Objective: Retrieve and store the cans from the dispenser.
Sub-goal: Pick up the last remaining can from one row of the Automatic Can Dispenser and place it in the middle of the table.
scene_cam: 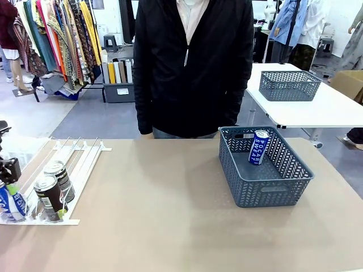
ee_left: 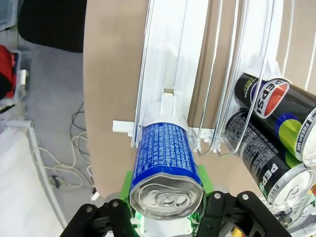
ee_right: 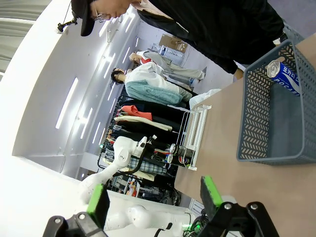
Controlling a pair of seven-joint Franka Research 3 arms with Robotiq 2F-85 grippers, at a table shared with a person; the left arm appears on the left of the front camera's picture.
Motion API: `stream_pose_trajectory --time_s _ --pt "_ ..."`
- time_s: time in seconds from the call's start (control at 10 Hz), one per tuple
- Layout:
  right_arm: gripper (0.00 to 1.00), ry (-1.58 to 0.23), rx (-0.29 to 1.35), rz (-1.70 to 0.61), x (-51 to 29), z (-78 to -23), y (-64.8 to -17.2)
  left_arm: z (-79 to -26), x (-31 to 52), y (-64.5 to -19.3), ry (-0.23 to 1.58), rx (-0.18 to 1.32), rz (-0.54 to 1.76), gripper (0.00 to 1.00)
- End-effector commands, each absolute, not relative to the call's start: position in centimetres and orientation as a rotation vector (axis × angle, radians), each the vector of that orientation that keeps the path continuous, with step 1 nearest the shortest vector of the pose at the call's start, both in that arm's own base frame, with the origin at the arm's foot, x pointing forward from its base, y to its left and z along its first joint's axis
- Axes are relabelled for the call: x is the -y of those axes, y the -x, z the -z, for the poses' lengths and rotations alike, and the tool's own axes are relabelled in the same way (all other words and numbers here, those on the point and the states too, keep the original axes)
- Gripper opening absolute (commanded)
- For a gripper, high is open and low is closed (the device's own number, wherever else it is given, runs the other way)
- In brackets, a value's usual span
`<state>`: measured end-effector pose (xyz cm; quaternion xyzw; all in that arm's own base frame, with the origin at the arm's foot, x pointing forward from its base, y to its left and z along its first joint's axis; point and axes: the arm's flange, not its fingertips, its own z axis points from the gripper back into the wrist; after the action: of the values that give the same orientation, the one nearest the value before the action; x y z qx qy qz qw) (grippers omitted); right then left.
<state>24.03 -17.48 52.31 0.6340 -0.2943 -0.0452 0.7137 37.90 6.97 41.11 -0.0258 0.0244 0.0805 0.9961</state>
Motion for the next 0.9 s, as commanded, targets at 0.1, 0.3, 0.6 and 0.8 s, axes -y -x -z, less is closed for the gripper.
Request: stream_pose_trajectory --time_s 0.1,0.3,0.6,0.8 --pt "1.00 -1.418 0.678 0.088 17.5 -52.7 -24.3 -43.9 -6.3 -36.7 0.039 0.024 -0.174 0.00" --pt "1.00 -1.418 0.678 0.088 17.5 -52.7 -24.3 -49.1 -4.7 -34.9 0.026 0.103 -0.155 0.00" --pt "1.00 -1.418 0.678 0.088 17.5 -52.7 -24.3 -58.6 -1.6 -31.8 -0.009 0.214 -0.098 0.00" --pt "1.00 -1.418 0.678 0.088 17.5 -52.7 -24.3 -62.1 -0.6 -29.5 0.010 0.335 -0.082 0.00"
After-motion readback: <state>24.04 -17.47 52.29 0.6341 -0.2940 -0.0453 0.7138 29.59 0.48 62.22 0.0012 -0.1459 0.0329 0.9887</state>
